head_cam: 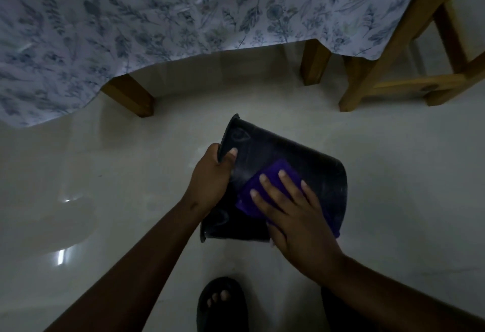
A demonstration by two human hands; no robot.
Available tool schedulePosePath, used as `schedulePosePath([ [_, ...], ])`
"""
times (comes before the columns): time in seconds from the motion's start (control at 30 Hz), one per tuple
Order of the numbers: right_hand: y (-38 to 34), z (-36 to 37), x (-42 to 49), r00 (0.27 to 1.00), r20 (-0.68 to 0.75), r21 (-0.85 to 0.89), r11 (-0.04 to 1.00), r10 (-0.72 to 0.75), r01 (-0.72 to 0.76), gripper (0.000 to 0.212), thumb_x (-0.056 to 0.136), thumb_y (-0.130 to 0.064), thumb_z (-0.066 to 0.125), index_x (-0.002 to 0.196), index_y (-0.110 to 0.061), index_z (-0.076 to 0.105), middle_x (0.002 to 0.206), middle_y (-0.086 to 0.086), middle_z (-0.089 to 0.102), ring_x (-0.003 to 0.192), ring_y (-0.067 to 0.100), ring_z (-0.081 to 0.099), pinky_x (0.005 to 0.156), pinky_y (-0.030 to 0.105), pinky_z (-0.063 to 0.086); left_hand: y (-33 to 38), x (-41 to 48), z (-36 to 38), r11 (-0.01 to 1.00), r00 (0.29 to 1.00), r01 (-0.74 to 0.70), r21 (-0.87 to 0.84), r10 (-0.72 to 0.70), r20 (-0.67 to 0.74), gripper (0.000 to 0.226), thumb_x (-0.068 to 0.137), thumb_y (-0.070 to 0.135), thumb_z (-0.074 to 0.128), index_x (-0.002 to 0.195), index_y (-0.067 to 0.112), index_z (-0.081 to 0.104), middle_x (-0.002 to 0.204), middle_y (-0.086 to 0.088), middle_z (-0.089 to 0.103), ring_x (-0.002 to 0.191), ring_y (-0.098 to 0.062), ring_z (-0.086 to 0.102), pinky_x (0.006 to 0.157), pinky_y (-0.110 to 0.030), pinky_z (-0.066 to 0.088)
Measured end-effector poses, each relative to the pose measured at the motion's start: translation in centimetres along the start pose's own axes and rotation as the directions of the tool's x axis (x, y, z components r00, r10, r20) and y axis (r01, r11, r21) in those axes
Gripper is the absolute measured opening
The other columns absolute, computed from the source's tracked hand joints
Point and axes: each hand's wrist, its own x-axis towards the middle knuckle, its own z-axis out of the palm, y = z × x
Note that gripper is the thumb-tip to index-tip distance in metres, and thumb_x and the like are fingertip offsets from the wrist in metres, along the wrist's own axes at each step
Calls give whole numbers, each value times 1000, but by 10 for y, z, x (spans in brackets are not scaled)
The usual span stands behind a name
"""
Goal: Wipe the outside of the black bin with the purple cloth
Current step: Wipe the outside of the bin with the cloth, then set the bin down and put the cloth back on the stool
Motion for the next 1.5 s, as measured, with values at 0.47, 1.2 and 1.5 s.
schedulePosePath([
  [0.47,27,-20,57,977,35,225,951,212,-214,60,92,-49,38,149,-34,23,159,-8,22,147,16,14,117,47,18,-13,-16,-2,999,999,-50,-17,50,-9,24,98,38,44,101,15,53,85,2,62,75,-12,61,58,-22,42],
  [1.2,8,-99,11,875,-186,636,734,447,-239,55,95,-6,48,147,-18,36,139,2,54,115,17,59,96,40,51,5,-60,-23,623,812,-555,551,551,195,28,96,37,46,119,21,47,86,-2,72,74,-18,69,66,-36,57],
  [1.5,7,-107,-3,886,-181,653,726,428,-217,57,95,-8,49,149,-19,32,144,-1,49,122,13,55,101,33,47,-25,-77,2,428,742,-647,630,544,392,28,81,13,61,102,21,45,68,-2,64,55,-21,61,42,-30,48],
])
